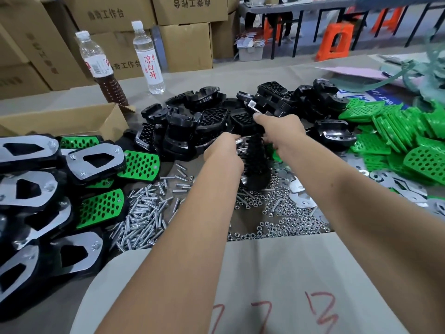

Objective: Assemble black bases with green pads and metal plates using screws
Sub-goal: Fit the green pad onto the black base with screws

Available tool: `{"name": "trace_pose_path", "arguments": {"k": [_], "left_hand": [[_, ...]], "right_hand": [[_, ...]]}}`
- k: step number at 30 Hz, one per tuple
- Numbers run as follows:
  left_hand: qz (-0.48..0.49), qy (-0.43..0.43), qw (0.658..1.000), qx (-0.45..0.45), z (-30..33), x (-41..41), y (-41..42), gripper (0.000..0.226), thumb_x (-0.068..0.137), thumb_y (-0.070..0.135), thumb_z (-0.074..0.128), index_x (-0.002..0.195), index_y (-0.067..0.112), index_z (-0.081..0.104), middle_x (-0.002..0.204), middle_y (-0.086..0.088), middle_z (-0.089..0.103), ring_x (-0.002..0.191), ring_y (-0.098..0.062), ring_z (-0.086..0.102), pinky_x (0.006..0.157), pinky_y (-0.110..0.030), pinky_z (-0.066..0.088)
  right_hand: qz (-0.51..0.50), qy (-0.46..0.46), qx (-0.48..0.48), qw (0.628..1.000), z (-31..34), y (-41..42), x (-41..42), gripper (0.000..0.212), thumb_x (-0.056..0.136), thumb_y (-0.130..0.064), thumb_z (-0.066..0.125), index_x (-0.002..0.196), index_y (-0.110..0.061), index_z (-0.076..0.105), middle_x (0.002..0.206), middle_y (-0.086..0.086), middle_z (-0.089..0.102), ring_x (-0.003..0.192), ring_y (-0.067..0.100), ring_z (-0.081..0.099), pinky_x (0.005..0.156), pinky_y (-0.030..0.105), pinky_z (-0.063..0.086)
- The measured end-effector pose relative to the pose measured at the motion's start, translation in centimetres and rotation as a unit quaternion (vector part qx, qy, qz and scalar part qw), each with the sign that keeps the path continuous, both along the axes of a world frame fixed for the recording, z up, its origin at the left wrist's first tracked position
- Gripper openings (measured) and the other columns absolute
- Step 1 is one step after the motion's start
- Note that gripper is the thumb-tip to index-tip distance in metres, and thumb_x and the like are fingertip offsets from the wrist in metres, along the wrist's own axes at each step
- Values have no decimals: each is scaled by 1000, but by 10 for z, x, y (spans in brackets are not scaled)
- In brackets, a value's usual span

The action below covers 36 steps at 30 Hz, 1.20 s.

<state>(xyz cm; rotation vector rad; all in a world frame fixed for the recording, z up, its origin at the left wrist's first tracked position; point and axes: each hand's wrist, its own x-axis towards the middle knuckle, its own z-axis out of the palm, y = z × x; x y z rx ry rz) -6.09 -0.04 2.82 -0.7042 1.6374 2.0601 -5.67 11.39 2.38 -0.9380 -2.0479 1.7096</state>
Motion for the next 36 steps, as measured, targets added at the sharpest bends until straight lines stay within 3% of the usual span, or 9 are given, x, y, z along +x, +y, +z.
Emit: {"name": "trace_pose_path", "arguments": {"k": [3, 8, 15, 19, 23, 28, 30, 32, 36], "left_hand": [[114, 23, 993, -21, -5, 5, 9, 30, 85, 7, 66, 115, 5, 65, 111, -12, 71, 94, -36, 71, 59, -37, 54], [203, 72, 974, -65, -10, 7, 26, 33, 89, 7, 62, 122, 5, 62, 121, -15, 68, 83, -30, 54, 72, -37, 46], [177, 88, 978, -68, 3, 4, 32, 37, 95, 8, 59, 132, 2, 54, 129, -17, 65, 110, -37, 66, 89, -43, 56], [127, 277, 936, -174, 10, 38, 28, 27, 90, 18, 60, 117, 17, 52, 117, -4, 59, 99, -25, 62, 91, -47, 54], [-75, 280, 956, -54, 21, 66, 40, 38, 100, 57, 55, 99, 20, 62, 99, -1, 67, 90, -20, 68, 79, -46, 64], [-129, 237, 958, -99, -5, 85, 52, 32, 103, 40, 61, 90, 11, 59, 89, -16, 69, 66, -24, 65, 57, -32, 50], [-110, 218, 966, -80, -16, 95, 58, 30, 105, 33, 60, 93, 6, 59, 90, -19, 70, 58, -24, 63, 50, -27, 47], [-95, 206, 972, -64, -19, 103, 66, 25, 105, 26, 57, 92, 6, 57, 102, -28, 71, 60, -29, 63, 44, -26, 46], [-74, 208, 973, -62, -20, 110, 79, 13, 103, 17, 55, 91, 14, 51, 106, -15, 64, 85, -32, 68, 54, -35, 59]], "right_hand": [[-11, 37, -72, 997, -10, 4, 3, 35, 80, -36, 87, 82, -10, 64, 89, 8, 70, 58, 18, 52, 54, 29, 46], [-17, 163, -87, 983, -20, 8, 32, 43, 89, -31, 80, 63, -15, 50, 62, 2, 28, 56, 17, 23, 53, 30, 22], [-110, 275, -27, 955, -12, 16, 66, 49, 98, -39, 68, 76, 2, 54, 66, 7, 32, 66, 28, 24, 60, 45, 22], [-117, 318, 54, 939, 3, 25, 91, 57, 101, -39, 61, 55, -21, 32, 54, -10, 24, 55, 14, 20, 52, 31, 18], [-16, 223, 30, 974, 4, 37, 105, 65, 97, -45, 61, 68, 7, 37, 65, 13, 28, 60, 31, 24, 51, 42, 23], [2, 120, 118, 986, -5, 59, 132, 63, 102, -50, 54, 65, -3, 38, 60, 9, 33, 55, 23, 30, 53, 35, 24], [-11, 41, 311, 950, -11, 79, 135, 48, 105, -36, 52, 65, -11, 49, 59, 2, 46, 59, 25, 46, 56, 36, 30], [4, -76, 482, 873, -13, 98, 136, 17, 99, -8, 55, 103, -14, 70, 97, 10, 65, 101, 33, 58, 70, 38, 41], [88, -194, 567, 795, -18, 119, 135, 77, 88, 11, 52, 158, -16, 33, 135, 17, 53, 134, 40, 35, 86, 49, 50]]}}
